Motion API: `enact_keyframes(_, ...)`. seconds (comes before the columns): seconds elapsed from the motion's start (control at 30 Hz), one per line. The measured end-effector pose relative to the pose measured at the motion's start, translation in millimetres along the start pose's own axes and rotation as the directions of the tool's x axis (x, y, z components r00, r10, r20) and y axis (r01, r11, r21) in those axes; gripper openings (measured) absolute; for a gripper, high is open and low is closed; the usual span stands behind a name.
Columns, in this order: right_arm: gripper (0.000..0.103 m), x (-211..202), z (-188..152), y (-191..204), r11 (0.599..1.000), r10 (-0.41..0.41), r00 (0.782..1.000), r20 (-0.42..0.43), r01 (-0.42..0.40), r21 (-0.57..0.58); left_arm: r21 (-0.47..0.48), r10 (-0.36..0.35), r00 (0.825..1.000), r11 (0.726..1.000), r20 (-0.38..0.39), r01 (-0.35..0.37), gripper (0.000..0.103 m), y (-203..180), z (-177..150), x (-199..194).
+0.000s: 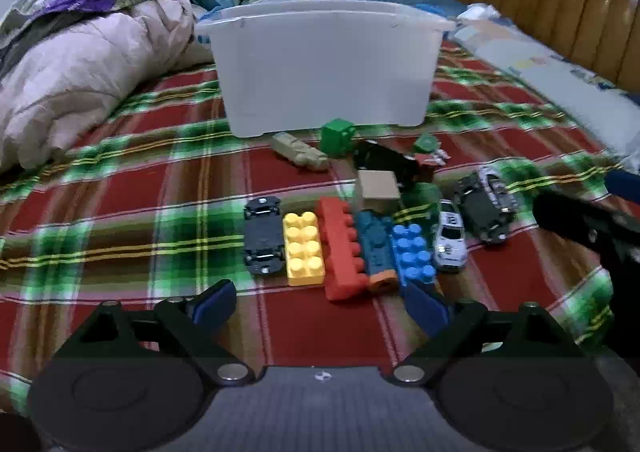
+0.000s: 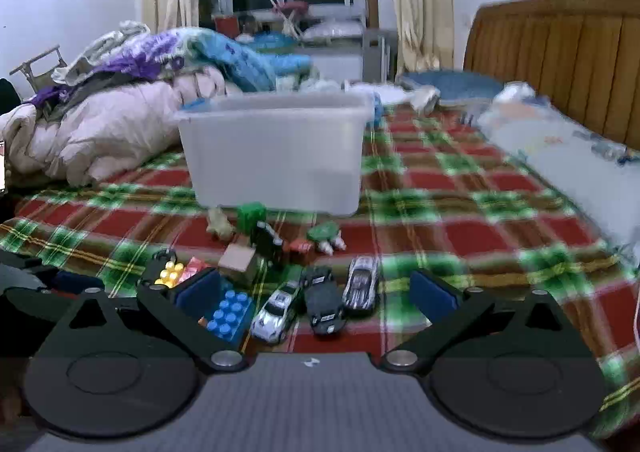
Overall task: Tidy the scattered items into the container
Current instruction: 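Move both tools toward the pile of blocks and toy cars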
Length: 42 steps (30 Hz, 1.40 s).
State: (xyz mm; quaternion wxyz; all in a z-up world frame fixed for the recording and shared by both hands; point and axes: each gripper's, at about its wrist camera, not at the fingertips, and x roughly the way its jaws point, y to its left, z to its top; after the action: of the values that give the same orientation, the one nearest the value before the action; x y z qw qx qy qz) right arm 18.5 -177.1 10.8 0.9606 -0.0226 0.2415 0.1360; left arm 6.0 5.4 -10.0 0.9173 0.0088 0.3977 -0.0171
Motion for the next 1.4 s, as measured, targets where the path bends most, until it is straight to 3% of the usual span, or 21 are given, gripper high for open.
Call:
enact_keyframes(0.03, 0.103, -3, -1, 1, 1.000, -0.002, 0.999, 0.035, 0.003, -0.016, -0.002, -0.013, 1.000, 1.000, 0.006, 0.013, 0.094, 1, 0, -1)
enact_keyframes(0.1, 0.103, -4, -4, 4, 0.998, -0.017, 0.997, 0.070, 0.021, -0.059, 0.032, 0.031, 0.999, 0.999, 0.027, -0.031, 0.094, -2, -1, -3)
enact_keyframes(0.2, 0.103, 6, -4, 2, 0.999, -0.020, 1.000, -0.012, 0.019, -0.034, 0.083, 0.085, 0.996, 0.993, 0.023, -0.086, 0.092, -4, 1, -3)
enact_keyframes(0.3, 0.103, 8, -4, -3, 0.999, 0.030, 0.999, -0.037, -0.029, 0.027, 0.064, 0.042, 0.999, 0.997, 0.018, -0.043, 0.091, 3, 3, -1)
enact_keyframes(0.47, 0.103, 13, -2, 0, 0.996, -0.068, 0.994, -0.089, 0.072, 0.043, 0.033, -0.002, 1.000, 0.999, 0.011, 0.001, 0.091, 9, 0, 1)
enact_keyframes(0.53, 0.103, 11, -5, 1, 0.996, -0.077, 0.995, -0.063, 0.079, 0.030, -0.003, -0.037, 0.998, 0.999, 0.047, 0.037, 0.091, 14, -3, -1)
enact_keyframes(0.6, 0.103, 4, -8, 3, 1.000, -0.012, 1.000, 0.000, 0.012, 0.002, -0.009, -0.078, 0.993, 0.997, 0.089, 0.080, 0.091, 16, -5, -3)
enact_keyframes(0.8, 0.103, 7, -4, 15, 0.995, 0.025, 1.000, 0.002, -0.025, -0.095, 0.084, -0.033, 0.992, 0.996, 0.124, 0.023, 0.091, 9, 1, -6)
enact_keyframes(0.93, 0.103, 14, -1, 16, 0.997, -0.033, 0.998, -0.054, 0.029, -0.068, 0.044, -0.010, 0.997, 0.999, 0.071, 0.007, 0.091, 13, 11, 0)
enact_keyframes(1.03, 0.103, 20, -3, 10, 0.999, -0.027, 0.996, -0.091, 0.024, -0.033, 0.021, -0.008, 0.998, 1.000, 0.067, 0.007, 0.091, 18, 12, 3)
enact_keyframes(1.13, 0.103, 19, -6, 8, 1.000, -0.019, 0.996, -0.089, 0.018, -0.012, 0.050, 0.020, 0.998, 0.998, 0.061, -0.023, 0.091, 15, 10, 4)
enact_keyframes(1.3, 0.103, 16, -11, 14, 0.998, -0.020, 0.999, -0.045, 0.018, -0.053, 0.033, -0.025, 0.999, 0.999, 0.026, 0.024, 0.091, 19, 7, 8)
enact_keyframes(1.4, 0.103, 15, -13, 15, 0.999, 0.013, 0.998, -0.055, -0.015, -0.049, 0.063, 0.010, 0.999, 0.998, 0.044, -0.012, 0.091, 18, 2, 7)
